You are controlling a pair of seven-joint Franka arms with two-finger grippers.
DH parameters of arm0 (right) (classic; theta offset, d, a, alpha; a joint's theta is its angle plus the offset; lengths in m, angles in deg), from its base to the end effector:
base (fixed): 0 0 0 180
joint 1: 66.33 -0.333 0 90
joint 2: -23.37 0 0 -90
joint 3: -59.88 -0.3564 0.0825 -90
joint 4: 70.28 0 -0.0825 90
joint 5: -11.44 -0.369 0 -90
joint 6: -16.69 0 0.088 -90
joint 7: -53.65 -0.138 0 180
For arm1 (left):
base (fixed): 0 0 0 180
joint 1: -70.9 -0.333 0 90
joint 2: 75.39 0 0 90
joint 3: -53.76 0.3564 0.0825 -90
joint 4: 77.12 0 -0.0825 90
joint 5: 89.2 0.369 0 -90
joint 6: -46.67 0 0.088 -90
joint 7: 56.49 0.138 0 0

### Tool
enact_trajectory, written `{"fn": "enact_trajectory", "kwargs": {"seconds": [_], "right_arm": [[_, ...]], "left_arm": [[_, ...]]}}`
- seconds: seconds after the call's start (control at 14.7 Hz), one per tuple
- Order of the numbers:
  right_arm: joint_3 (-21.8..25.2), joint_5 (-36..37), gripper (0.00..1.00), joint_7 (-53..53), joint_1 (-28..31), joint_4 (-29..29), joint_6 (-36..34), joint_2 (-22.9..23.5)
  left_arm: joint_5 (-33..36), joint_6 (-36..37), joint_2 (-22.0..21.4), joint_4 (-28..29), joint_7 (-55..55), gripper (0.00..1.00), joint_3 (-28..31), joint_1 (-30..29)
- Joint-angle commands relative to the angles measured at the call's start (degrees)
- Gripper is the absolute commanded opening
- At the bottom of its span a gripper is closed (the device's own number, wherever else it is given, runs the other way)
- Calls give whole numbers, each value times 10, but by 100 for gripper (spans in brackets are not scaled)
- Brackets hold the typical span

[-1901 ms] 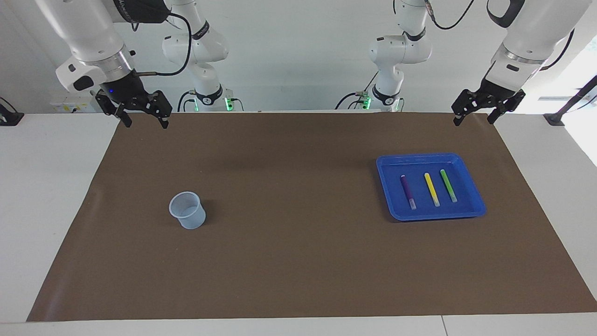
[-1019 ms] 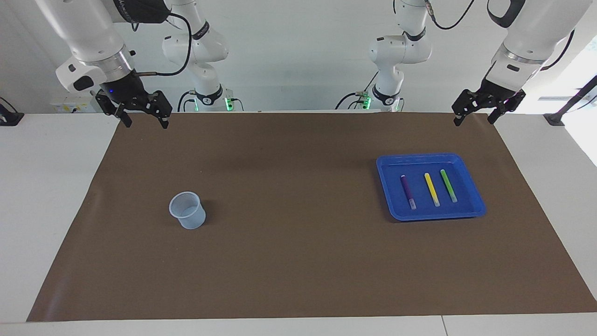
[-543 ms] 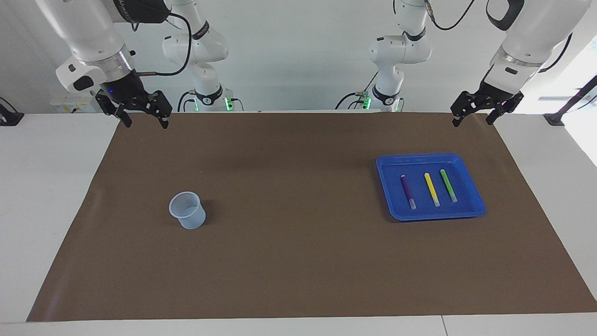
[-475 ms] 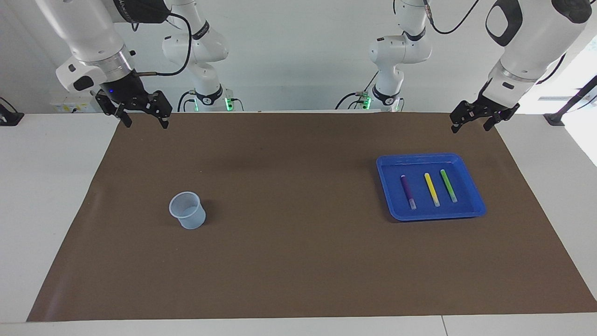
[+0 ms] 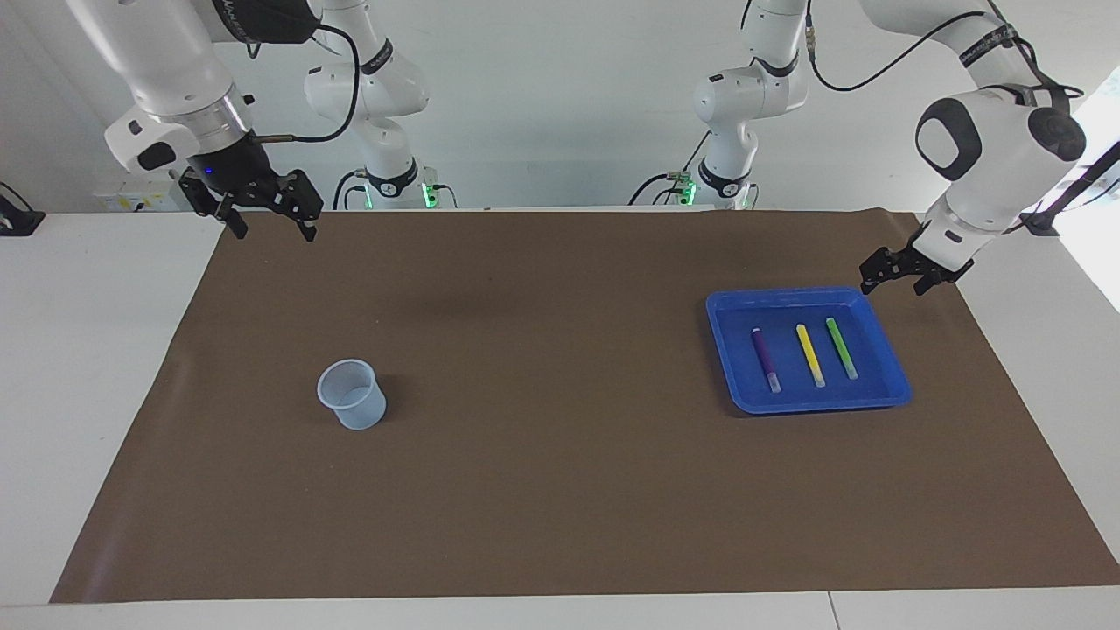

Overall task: Transfer and insert pens with both arms
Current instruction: 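Lower the left gripper onto the green pen in the tray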

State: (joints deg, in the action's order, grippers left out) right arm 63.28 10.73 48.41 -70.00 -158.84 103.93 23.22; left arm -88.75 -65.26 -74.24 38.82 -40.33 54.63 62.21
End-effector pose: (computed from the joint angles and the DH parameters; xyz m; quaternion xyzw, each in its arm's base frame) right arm 0.5333 0.0042 0.6426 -0.9990 0.0431 0.0105 0.0058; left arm 0.5235 0.0889 0.4477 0.9972 -0.0591 -0.0447 0.0064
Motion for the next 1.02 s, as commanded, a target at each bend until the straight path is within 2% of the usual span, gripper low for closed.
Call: {"fn": "enact_trajectory", "kwargs": {"seconds": [0.0, 0.2, 0.41, 0.68, 0.95], "right_arm": [[-1, -9, 100, 13, 4, 0, -1, 0], [-1, -9, 100, 13, 4, 0, -1, 0], [-1, -9, 100, 13, 4, 0, -1, 0], [-1, -9, 100, 13, 4, 0, -1, 0], [-1, -9, 100, 13, 4, 0, -1, 0]], "left_arm": [[-5, -53, 38, 20, 14, 100, -1, 1], [-5, -99, 60, 36, 15, 100, -2, 10], [-5, -161, 62, 61, 30, 100, -2, 17], [-5, -167, 85, 62, 53, 95, -2, 17], [-5, -160, 101, 62, 54, 84, -2, 17]]}}
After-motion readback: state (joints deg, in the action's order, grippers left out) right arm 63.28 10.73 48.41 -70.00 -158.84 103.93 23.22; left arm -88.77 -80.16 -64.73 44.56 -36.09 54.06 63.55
